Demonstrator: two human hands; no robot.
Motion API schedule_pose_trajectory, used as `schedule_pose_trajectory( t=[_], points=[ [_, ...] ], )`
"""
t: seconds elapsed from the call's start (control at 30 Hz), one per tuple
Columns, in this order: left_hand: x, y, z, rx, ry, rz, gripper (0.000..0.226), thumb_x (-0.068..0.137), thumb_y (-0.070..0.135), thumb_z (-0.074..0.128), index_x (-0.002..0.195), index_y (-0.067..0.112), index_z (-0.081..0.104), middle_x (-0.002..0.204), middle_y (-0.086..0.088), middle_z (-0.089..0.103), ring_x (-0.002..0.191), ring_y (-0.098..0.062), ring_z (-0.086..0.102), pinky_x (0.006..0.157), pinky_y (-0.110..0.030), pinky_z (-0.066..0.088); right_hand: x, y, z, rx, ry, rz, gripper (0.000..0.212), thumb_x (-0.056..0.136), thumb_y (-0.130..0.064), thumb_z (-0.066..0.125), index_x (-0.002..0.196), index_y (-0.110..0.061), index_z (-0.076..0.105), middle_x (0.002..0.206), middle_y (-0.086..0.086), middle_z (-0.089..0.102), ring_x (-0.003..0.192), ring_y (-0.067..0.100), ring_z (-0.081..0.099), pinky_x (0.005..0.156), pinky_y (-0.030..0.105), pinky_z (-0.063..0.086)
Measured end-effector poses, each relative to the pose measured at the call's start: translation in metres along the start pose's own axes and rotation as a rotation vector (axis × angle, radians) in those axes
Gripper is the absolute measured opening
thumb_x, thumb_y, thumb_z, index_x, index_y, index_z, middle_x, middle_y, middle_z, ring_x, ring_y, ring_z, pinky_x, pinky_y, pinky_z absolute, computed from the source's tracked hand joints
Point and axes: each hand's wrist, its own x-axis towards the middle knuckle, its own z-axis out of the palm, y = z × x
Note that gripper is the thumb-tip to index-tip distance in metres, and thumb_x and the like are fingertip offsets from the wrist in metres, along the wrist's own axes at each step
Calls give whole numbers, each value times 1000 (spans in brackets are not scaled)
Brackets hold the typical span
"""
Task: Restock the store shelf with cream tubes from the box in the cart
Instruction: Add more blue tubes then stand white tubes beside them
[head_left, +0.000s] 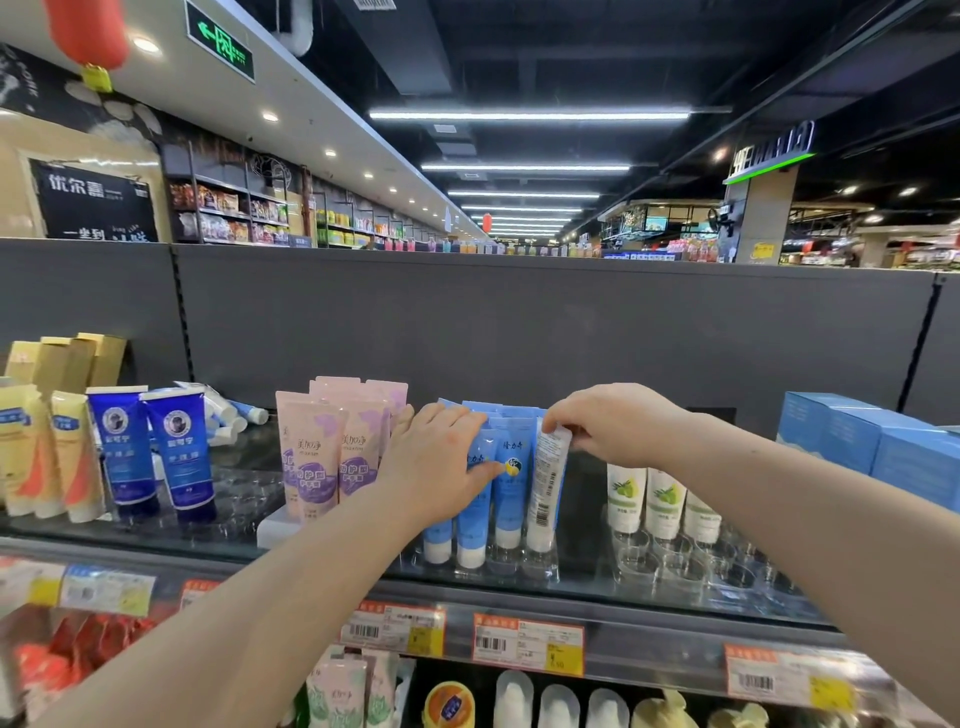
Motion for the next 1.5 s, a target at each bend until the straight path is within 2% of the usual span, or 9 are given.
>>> schedule_pose_trajectory(
  t=[0.1, 0.23, 0.3, 0.4, 0.57, 0.77, 0.97, 1.27, 1.5],
  points=[
    [0, 0, 0, 7, 3, -1, 60, 91, 54, 44, 141, 23, 34, 147, 7, 35, 137, -16, 25, 115, -40, 16, 2, 4, -3, 16, -1, -8, 22, 94, -30, 51, 113, -30, 62, 105, -12, 53, 101, 12, 56, 77, 25, 43],
    [0, 0, 0, 20, -3, 0, 61, 91, 55, 43, 141, 23, 33, 148, 6, 34, 138, -16, 25, 115, -40, 17, 6, 8, -3, 79, 18, -6, 22, 90, -36, 58, 109, -30, 66, 116, -14, 48, 94, 6, 51, 80, 26, 45],
    [1, 1, -1, 27, -8, 0, 61, 91, 55, 43, 142, 23, 33, 148, 6, 34, 138, -15, 25, 114, -40, 17, 8, 7, -2, 132, 29, -5, 21, 89, -37, 61, 106, -29, 67, 117, -14, 49, 100, 6, 47, 85, 29, 46],
    [1, 1, -1, 25, -12, 1, 61, 91, 55, 43, 141, 23, 33, 148, 6, 34, 137, -16, 26, 114, -40, 17, 12, 6, 2, 199, 44, 13, 21, 87, -38, 62, 106, -29, 64, 110, -14, 52, 107, 9, 45, 89, 32, 45],
    [1, 1, -1, 24, -20, 1, 61, 91, 55, 43, 141, 22, 33, 148, 7, 34, 137, -16, 26, 115, -41, 18, 14, 5, 5, 272, 73, 53, 26, 86, -39, 63, 108, -27, 59, 101, -11, 51, 98, 12, 50, 84, 31, 47],
    [2, 1, -1, 28, -15, 4, 62, 90, 56, 43, 141, 23, 33, 147, 7, 35, 137, -16, 27, 114, -40, 18, 18, 6, 11, 322, 89, 136, 20, 85, -42, 63, 93, -25, 57, 93, -9, 50, 89, 12, 51, 79, 29, 48],
    [1, 0, 0, 23, -15, 4, 62, 90, 56, 43, 141, 23, 33, 147, 7, 35, 137, -16, 27, 113, -40, 19, 14, 4, 10, 342, 40, 193, 30, 87, -38, 62, 111, -20, 60, 104, -4, 57, 95, 14, 53, 80, 29, 49],
    [1, 0, -1, 28, -21, 8, 62, 90, 56, 43, 142, 23, 32, 148, 7, 33, 138, -16, 26, 116, -41, 16, 16, -3, 14, 379, 105, 263, 26, 86, -39, 62, 103, -19, 60, 89, -9, 50, 83, 12, 49, 67, 27, 41],
    [0, -1, -1, -2, 4, 3, 63, 90, 54, 45, 143, 23, 29, 148, 8, 33, 138, -15, 25, 114, -38, 14, 17, 0, 14, 418, 63, 284, 26, 85, -32, 65, 107, -19, 61, 95, -7, 54, 90, 13, 53, 76, 28, 49]
  ],
)
